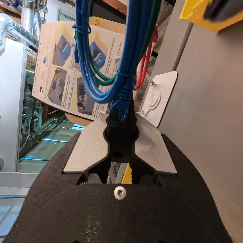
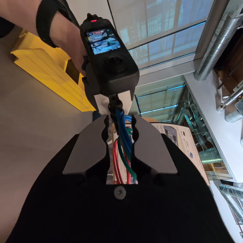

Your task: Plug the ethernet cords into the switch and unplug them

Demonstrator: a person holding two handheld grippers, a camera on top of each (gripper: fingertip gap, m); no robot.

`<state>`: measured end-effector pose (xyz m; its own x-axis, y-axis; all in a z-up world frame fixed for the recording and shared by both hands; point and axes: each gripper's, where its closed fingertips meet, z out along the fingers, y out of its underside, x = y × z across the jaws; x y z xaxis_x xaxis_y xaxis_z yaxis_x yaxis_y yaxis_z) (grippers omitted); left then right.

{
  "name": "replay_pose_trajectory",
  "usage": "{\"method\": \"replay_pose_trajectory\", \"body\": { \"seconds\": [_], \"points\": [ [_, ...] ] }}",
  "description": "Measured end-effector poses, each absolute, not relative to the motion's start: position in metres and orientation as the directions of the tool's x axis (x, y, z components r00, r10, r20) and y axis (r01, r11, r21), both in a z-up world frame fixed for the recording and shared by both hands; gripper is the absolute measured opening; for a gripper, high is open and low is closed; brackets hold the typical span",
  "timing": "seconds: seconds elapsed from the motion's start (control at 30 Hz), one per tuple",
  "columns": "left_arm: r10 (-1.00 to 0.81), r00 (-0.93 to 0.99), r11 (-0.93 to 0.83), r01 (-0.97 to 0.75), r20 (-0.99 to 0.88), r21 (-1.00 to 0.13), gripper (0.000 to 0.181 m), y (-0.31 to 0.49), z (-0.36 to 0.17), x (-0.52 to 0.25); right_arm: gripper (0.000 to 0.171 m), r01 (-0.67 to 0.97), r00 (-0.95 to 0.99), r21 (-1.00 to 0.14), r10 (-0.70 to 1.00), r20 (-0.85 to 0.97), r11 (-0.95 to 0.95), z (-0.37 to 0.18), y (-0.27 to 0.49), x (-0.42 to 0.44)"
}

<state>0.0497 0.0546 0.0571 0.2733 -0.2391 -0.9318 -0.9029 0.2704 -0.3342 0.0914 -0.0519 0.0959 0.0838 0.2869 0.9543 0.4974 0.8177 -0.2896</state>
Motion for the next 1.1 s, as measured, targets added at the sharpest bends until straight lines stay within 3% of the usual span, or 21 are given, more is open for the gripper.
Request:
{"method": "replay_pose_trajectory", "body": {
  "seconds": [0.2, 0.67, 0.97, 1.1],
  "points": [
    [-0.231, 0.195, 0.287, -0.923, -0.953, -0.258, 0.030, 0.051, 0.044, 0.063, 0.035, 0.535, 0.026, -0.298, 0.338, 0.941, 0.790, 0.069, -0.039, 0.079],
    [-0.239, 0.146, 0.278, -0.937, -0.960, -0.211, 0.030, 0.045, 0.038, 0.071, 0.028, 0.624, 0.022, -0.326, 0.402, 0.915, 0.710, 0.058, -0.023, 0.086],
    [-0.250, 0.131, 0.301, -0.931, -0.959, -0.206, 0.030, 0.042, 0.033, 0.077, 0.027, 0.620, 0.028, -0.324, 0.393, 0.919, 0.715, 0.069, -0.026, 0.097],
    [-0.249, 0.168, 0.330, -0.911, -0.954, -0.247, 0.030, 0.041, 0.040, 0.075, 0.027, 0.561, 0.073, -0.381, 0.414, 0.907, 0.735, 0.092, -0.042, 0.110]
  ]
}}
